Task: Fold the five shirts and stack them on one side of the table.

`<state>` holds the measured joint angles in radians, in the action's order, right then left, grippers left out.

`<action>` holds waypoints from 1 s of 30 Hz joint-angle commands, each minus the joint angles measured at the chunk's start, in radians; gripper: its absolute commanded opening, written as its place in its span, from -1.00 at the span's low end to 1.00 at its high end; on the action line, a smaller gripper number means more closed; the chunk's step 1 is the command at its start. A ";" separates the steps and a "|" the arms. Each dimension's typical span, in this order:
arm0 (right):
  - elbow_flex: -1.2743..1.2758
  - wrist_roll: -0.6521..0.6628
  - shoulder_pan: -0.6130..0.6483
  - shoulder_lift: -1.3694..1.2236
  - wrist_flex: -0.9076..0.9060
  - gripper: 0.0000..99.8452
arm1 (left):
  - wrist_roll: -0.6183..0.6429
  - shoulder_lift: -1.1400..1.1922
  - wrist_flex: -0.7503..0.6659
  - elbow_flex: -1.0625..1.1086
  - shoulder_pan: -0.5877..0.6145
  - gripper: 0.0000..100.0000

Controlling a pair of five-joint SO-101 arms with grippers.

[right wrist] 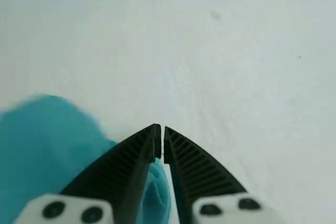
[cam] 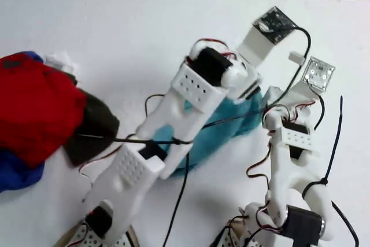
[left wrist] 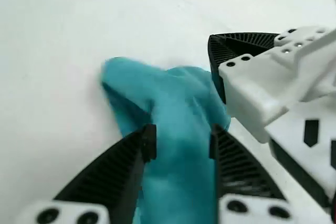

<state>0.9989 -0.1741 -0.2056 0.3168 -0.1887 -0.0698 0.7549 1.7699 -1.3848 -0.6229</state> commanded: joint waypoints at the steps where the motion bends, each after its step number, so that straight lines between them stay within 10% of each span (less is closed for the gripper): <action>1: -0.017 -0.003 -0.007 -0.002 0.018 -0.96 | 0.003 -0.126 0.018 0.008 0.048 -0.37; 13: -0.143 0.109 0.182 0.024 -0.245 -0.46 | -0.002 -0.470 0.018 0.401 0.408 -0.37; 30: -0.760 0.462 0.817 -0.315 -1.107 -0.53 | -0.206 -1.046 -0.089 1.356 1.092 -0.38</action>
<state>0.2900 0.2248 0.5232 0.0315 -1.2413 -0.2248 -0.1903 1.7177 -0.0898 0.3529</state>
